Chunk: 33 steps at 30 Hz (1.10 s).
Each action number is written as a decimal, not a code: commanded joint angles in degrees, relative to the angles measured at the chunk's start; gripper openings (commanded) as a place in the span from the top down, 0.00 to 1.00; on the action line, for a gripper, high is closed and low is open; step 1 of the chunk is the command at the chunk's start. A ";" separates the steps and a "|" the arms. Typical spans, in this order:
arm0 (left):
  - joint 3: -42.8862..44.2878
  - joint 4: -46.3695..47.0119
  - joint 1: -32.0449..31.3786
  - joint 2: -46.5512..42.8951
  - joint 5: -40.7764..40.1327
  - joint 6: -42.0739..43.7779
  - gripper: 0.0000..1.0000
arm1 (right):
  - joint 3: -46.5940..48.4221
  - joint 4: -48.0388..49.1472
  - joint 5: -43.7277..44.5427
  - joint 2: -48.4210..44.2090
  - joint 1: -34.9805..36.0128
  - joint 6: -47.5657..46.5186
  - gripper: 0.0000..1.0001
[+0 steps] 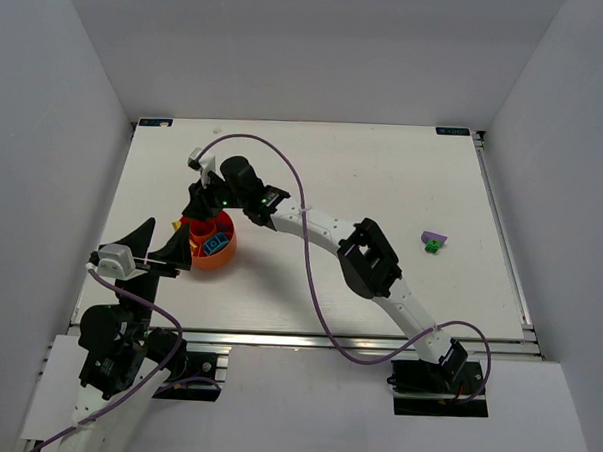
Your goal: Sort the legos into containers by color
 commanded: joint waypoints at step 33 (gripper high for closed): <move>3.47 2.79 -0.33 20.04 34.76 -2.21 0.69 | 1.70 -45.36 9.94 -27.10 -20.97 -24.85 0.75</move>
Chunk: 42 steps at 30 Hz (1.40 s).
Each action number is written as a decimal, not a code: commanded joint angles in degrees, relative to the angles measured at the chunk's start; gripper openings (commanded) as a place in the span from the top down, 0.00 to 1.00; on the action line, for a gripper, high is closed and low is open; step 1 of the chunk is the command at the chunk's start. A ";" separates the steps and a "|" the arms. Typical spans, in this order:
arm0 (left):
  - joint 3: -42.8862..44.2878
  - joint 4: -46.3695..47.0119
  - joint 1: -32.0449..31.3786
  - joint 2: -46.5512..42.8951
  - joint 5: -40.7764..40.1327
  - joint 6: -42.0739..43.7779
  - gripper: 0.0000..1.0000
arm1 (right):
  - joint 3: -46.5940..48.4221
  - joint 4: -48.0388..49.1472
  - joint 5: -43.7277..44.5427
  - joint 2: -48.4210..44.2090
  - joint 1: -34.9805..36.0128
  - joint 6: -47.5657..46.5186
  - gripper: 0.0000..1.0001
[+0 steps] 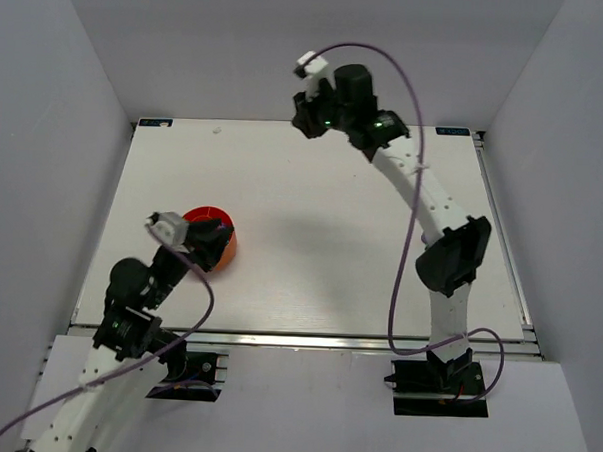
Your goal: Sort the legos into containers by color
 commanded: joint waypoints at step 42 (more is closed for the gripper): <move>4.60 -0.69 -0.35 18.54 29.84 -0.42 0.10 | -48.89 -19.13 1.54 -12.75 -38.92 -30.44 0.35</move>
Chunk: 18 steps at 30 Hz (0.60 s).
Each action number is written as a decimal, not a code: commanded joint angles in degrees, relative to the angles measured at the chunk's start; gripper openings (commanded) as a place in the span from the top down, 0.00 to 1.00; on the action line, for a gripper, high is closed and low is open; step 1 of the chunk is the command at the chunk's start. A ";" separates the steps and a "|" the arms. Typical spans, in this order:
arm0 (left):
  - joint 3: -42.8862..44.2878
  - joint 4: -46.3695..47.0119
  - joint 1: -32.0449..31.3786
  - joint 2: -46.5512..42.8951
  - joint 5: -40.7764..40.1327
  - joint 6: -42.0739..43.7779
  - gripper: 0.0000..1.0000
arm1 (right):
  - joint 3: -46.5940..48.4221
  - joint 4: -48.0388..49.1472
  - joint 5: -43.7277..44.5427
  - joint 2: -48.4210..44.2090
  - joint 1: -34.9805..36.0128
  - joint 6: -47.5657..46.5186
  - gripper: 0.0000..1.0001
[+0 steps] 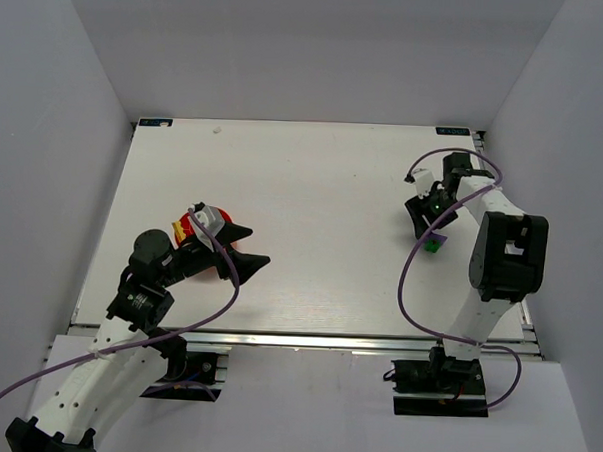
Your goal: Sort the legos into containers by color
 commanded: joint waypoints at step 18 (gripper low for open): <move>1.01 -0.51 -0.09 -0.76 -0.24 0.61 0.10 | 0.35 1.11 7.53 4.44 2.76 -2.45 0.55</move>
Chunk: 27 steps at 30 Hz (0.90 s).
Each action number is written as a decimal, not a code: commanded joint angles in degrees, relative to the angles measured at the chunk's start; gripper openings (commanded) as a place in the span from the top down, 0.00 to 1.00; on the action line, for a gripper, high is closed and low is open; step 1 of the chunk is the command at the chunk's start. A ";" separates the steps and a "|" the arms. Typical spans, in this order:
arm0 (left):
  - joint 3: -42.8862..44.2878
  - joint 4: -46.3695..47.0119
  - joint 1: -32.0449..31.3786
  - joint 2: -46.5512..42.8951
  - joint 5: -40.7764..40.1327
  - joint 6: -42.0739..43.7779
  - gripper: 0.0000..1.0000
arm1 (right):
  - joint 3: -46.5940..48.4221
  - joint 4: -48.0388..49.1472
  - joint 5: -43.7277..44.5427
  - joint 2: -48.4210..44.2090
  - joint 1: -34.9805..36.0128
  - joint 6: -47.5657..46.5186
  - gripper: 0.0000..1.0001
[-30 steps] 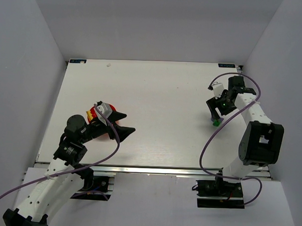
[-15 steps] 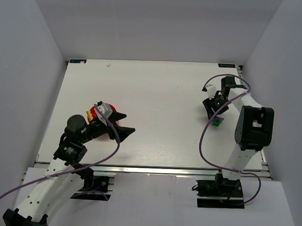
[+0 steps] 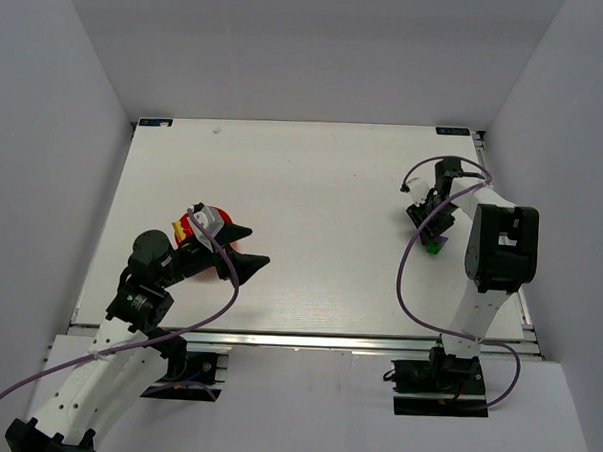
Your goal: Sort the legos into containers by color
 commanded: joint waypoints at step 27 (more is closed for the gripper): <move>-2.87 27.28 -1.31 16.05 2.98 -25.62 0.03 | 15.40 -10.21 -34.23 -8.13 8.93 10.25 1.00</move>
